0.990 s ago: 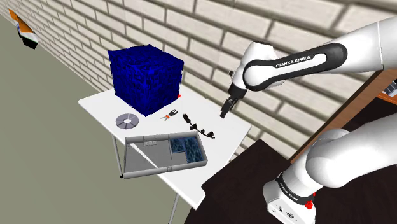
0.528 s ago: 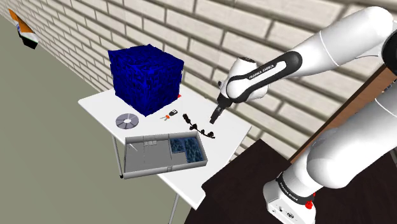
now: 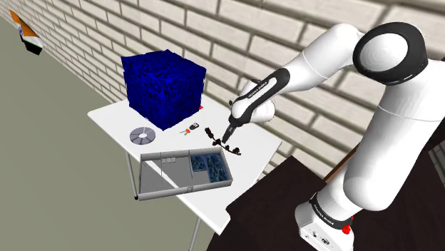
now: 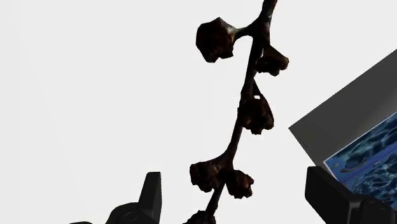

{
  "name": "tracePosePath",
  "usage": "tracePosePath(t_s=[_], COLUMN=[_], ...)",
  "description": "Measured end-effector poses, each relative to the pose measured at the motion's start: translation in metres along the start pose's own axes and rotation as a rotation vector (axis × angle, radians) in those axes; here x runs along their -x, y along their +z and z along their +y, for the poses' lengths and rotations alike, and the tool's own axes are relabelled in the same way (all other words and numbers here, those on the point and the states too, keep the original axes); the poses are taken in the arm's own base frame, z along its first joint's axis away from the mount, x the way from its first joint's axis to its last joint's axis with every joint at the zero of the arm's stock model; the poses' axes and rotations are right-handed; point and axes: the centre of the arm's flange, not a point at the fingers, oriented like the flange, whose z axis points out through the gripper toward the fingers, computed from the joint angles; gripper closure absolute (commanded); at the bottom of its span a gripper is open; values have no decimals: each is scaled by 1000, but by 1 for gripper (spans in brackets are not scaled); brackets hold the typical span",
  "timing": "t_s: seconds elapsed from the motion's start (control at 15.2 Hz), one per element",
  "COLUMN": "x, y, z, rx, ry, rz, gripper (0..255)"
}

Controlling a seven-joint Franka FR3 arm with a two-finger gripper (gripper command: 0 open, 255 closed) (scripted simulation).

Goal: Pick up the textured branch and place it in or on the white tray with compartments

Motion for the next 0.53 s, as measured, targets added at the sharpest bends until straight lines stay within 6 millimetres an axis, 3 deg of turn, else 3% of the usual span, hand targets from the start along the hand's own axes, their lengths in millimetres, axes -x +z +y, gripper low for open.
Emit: tracePosePath(t_s=[0.53], x=[-11], y=[54], z=[4], rx=[1], ry=[-23], rz=[11], gripper=[0])
